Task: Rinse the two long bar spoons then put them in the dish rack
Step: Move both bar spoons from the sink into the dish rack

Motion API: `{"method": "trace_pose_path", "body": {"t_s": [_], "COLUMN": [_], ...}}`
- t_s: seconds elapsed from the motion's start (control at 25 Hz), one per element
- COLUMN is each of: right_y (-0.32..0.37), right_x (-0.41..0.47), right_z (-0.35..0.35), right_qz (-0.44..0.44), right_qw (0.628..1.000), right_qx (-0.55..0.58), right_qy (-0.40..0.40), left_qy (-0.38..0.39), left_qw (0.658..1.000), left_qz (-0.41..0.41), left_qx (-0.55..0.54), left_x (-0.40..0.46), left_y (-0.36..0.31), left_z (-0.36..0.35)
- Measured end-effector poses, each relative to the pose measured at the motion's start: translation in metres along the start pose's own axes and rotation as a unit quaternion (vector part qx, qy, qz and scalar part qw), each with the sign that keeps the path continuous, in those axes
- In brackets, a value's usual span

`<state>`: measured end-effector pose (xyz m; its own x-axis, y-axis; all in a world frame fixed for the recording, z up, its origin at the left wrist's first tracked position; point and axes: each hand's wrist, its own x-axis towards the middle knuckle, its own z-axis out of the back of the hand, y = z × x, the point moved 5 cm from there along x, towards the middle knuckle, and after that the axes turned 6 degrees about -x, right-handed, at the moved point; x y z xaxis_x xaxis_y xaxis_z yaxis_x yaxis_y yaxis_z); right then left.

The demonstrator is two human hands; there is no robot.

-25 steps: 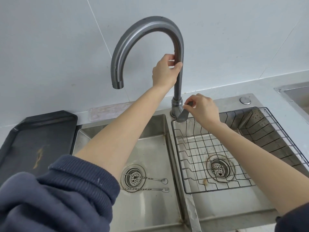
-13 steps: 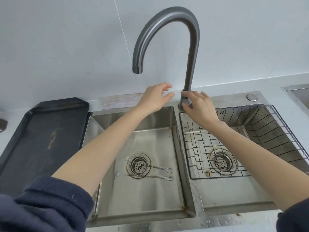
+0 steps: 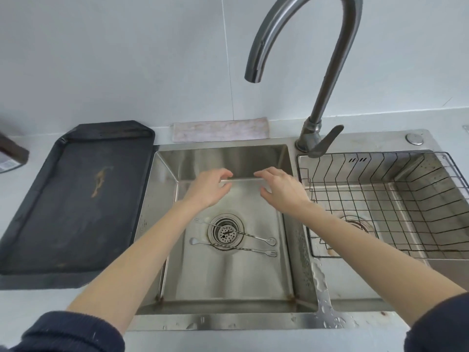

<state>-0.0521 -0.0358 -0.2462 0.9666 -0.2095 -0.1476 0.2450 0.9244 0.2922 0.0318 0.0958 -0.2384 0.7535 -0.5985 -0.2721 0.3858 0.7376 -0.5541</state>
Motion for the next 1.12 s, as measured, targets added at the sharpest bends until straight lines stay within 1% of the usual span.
{"method": "trace_pose_path", "body": {"t_s": [0.12, 0.24, 0.4, 0.48, 0.56, 0.72, 0.84, 1.0, 1.12], "right_y": [0.006, 0.01, 0.008, 0.006, 0.005, 0.003, 0.002, 0.001, 0.002], "right_x": [0.0, 0.001, 0.006, 0.009, 0.01, 0.013, 0.016, 0.016, 0.014], "right_z": [-0.026, -0.052, -0.082, -0.095, -0.108, -0.133, -0.151, -0.169, -0.179], "right_qz": [-0.021, -0.041, -0.054, -0.064, -0.071, -0.077, -0.075, -0.062, -0.052], "right_qw": [0.998, 0.994, 0.988, 0.985, 0.981, 0.973, 0.966, 0.957, 0.955], "right_qx": [0.009, 0.025, 0.025, 0.019, 0.014, -0.005, -0.029, -0.059, -0.07], "right_qy": [0.052, 0.1, 0.142, 0.16, 0.179, 0.217, 0.247, 0.278, 0.282], "left_qy": [0.019, 0.036, 0.023, 0.016, 0.032, 0.069, 0.069, 0.096, 0.096], "left_qw": [0.999, 0.996, 0.983, 0.972, 0.957, 0.917, 0.886, 0.869, 0.853], "left_qz": [0.032, 0.07, 0.15, 0.204, 0.253, 0.344, 0.401, 0.421, 0.437], "left_qx": [-0.008, -0.047, -0.102, -0.118, -0.141, -0.187, -0.221, -0.241, -0.267], "left_x": [-0.002, -0.006, -0.01, -0.013, -0.017, -0.027, -0.031, -0.034, -0.03], "left_y": [0.031, 0.055, 0.089, 0.107, 0.128, 0.16, 0.172, 0.164, 0.156], "left_z": [-0.016, -0.033, -0.059, -0.074, -0.095, -0.129, -0.149, -0.166, -0.174]}}
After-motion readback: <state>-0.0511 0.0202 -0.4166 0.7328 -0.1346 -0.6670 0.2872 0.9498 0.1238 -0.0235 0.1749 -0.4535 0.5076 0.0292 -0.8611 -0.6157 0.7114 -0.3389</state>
